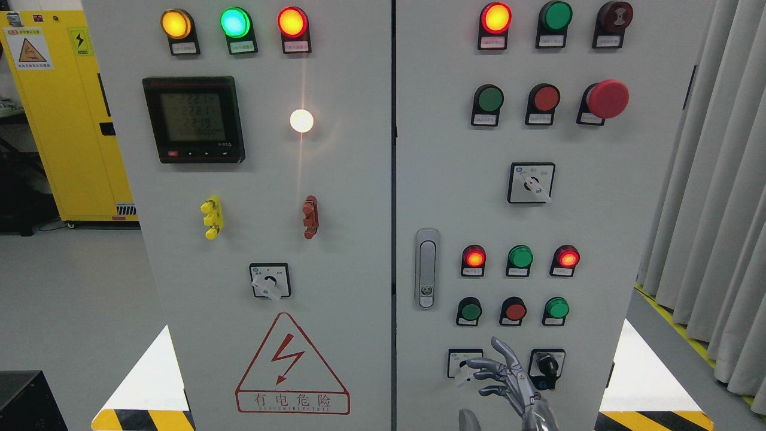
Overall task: Press green start button
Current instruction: 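Lower the right hand away from the button panel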
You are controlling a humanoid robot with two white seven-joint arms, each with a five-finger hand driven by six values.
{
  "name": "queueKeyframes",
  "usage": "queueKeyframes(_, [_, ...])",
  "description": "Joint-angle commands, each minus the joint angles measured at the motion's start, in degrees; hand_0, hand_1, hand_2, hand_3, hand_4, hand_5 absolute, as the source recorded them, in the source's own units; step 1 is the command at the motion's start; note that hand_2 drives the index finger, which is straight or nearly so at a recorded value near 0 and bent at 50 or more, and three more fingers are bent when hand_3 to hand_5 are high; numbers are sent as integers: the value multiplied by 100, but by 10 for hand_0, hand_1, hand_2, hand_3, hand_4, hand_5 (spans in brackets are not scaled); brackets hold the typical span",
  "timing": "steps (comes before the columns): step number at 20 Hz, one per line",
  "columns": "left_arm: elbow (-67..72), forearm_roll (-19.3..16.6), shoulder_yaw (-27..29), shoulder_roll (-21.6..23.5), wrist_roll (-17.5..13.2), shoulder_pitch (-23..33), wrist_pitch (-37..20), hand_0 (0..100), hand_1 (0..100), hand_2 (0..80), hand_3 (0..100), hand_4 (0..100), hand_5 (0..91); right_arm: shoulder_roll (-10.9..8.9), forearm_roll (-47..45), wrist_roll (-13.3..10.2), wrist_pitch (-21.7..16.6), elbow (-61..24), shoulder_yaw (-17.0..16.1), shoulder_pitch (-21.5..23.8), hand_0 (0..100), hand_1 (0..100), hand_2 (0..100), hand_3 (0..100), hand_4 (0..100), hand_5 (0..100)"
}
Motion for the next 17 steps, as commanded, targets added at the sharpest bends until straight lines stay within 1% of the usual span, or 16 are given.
queueKeyframes(1, [-6, 0, 0, 0, 2, 0, 2, 120, 556, 0, 0, 0, 0, -26, -303, 5, 11, -162, 181, -18, 237, 204, 0, 14, 7, 0])
queueKeyframes(5, [2, 0, 0, 0, 2, 0, 2, 120, 556, 0, 0, 0, 0, -35, -303, 5, 29, -162, 181, -9, 228, 239, 0, 18, 8, 0])
queueKeyframes(17, [-6, 0, 0, 0, 2, 0, 2, 120, 556, 0, 0, 0, 0, -35, -303, 5, 38, -136, 189, -9, 221, 273, 0, 32, 18, 0])
